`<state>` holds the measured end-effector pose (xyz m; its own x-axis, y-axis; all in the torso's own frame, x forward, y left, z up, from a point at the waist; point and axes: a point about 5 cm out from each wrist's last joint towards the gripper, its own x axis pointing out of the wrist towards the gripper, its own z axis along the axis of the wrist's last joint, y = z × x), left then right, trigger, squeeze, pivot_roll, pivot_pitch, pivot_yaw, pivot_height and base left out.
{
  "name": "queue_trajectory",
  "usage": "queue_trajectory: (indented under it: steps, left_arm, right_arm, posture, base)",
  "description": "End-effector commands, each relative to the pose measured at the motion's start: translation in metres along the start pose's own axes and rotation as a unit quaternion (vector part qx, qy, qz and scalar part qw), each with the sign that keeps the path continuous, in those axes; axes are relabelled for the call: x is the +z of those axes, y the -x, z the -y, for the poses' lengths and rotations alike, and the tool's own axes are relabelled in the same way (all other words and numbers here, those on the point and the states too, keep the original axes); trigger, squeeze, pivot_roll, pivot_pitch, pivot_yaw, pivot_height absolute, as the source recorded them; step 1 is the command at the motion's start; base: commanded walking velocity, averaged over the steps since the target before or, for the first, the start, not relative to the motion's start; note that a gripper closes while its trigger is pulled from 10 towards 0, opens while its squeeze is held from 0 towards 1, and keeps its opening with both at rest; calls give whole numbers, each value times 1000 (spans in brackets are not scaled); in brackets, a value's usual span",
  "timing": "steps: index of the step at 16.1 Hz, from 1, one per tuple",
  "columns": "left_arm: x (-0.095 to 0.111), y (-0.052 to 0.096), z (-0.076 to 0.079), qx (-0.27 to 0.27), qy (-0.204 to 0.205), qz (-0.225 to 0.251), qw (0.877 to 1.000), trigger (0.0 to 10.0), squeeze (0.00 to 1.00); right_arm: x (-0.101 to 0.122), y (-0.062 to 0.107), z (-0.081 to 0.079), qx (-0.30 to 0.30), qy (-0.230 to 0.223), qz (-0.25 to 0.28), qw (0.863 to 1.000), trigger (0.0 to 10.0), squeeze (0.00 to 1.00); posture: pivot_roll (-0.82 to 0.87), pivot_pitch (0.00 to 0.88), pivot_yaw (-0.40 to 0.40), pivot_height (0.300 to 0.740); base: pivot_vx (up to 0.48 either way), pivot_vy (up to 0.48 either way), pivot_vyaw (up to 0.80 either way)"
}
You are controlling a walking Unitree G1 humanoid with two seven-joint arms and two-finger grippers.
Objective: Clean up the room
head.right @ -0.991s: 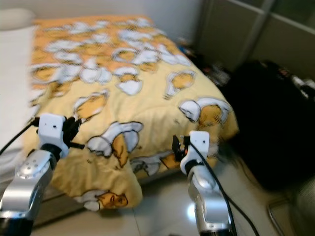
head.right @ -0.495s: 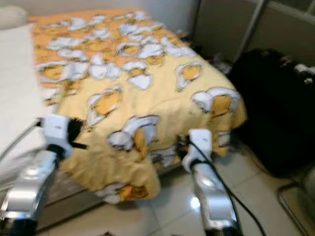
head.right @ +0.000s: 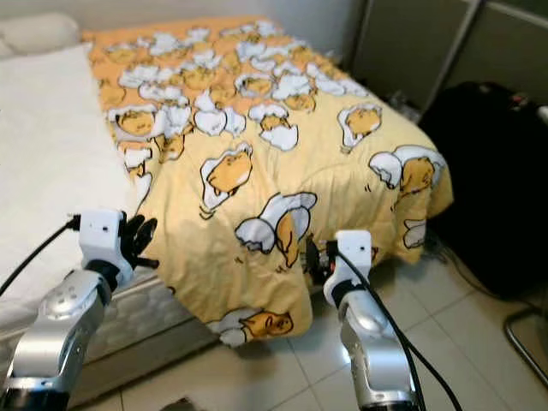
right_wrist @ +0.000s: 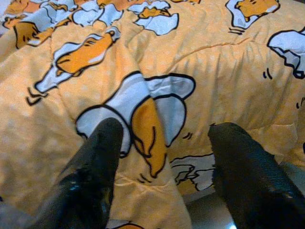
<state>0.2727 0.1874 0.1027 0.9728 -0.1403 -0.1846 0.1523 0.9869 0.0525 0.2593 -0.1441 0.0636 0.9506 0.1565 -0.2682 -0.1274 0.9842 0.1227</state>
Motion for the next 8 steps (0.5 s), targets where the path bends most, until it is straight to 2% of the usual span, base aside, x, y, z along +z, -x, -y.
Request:
queue_trajectory:
  steps: [1, 4, 5, 7, 8]
  left_arm:
    - [2, 2, -6, 9, -2, -1, 1000, 10000, 1000]
    - [1, 3, -4, 12, -13, -2, 1000, 10000, 1000]
    - [1, 4, -4, 11, -17, 3, 1000, 10000, 925]
    - [4, 3, 0, 11, -7, 12, 1000, 10000, 0]
    - [6, 3, 1, 12, -10, 14, 1000, 10000, 0]
  right_arm:
    - [5, -1, -7, 17, -4, 10, 1000, 10000, 1000]
    - [5, -1, -6, 19, -4, 12, 1000, 10000, 1000]
    - [5, 0, -7, 22, -4, 12, 1000, 10000, 1000]
    - [5, 0, -7, 28, 0, 12, 1000, 10000, 1000]
    - [6, -1, -8, 31, 3, 12, 999, 10000, 1000]
  posture:
    - [10, 0, -10, 740]
    - [10, 0, -11, 740]
    - [10, 0, -11, 740]
    - [15, 0, -17, 740]
    - [16, 0, -18, 740]
  base:
    - [0, 349, 0]
    - [0, 336, 0]
    - [0, 0, 0]
    - [0, 0, 0]
    - [0, 0, 0]
